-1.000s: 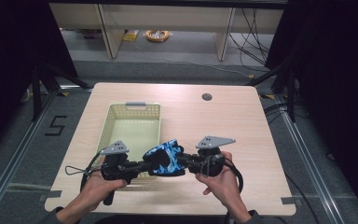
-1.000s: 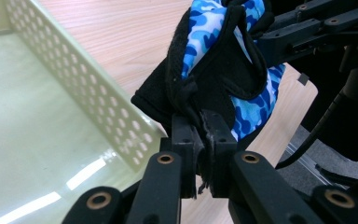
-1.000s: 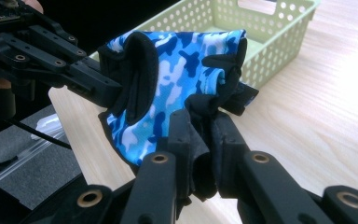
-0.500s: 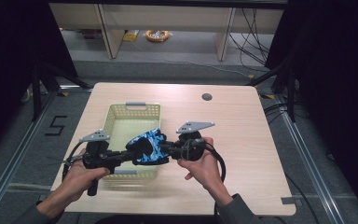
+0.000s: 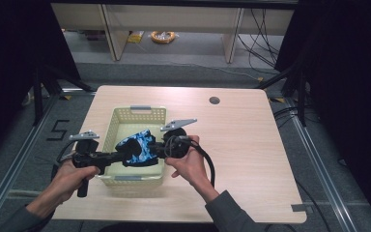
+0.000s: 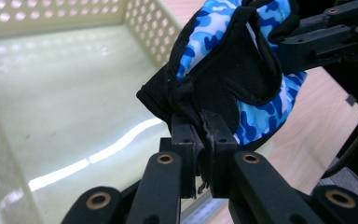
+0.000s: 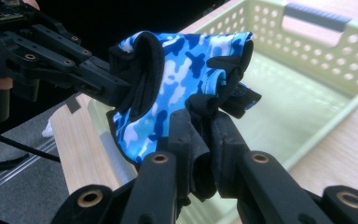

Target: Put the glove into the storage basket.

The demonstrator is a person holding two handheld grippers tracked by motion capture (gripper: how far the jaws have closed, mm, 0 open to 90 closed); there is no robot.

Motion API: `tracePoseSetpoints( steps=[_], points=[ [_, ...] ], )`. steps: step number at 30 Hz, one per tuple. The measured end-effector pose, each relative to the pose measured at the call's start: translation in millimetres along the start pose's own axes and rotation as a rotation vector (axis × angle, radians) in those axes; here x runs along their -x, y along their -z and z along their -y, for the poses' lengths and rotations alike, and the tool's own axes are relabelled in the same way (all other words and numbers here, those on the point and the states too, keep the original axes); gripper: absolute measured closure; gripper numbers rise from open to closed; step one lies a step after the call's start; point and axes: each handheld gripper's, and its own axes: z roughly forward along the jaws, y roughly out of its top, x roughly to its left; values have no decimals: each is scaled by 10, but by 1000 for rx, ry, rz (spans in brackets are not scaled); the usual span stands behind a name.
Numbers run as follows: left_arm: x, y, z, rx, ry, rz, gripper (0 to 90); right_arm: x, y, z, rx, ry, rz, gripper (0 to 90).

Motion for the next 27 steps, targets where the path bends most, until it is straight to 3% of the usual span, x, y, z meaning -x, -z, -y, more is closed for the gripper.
tracePoseSetpoints(
  steps=[17, 25, 27],
  points=[
    [-274, -124, 264, -101, 46, -35, 833, -14, -486, 192, -100, -32, 5, 800],
    [-336, -133, 273, -137, 56, -38, 827, 1, -640, 236, -149, -35, 10, 798],
    [-331, -140, 265, -139, 55, -38, 828, 7, -653, 235, -182, -28, 21, 798]
  ],
)
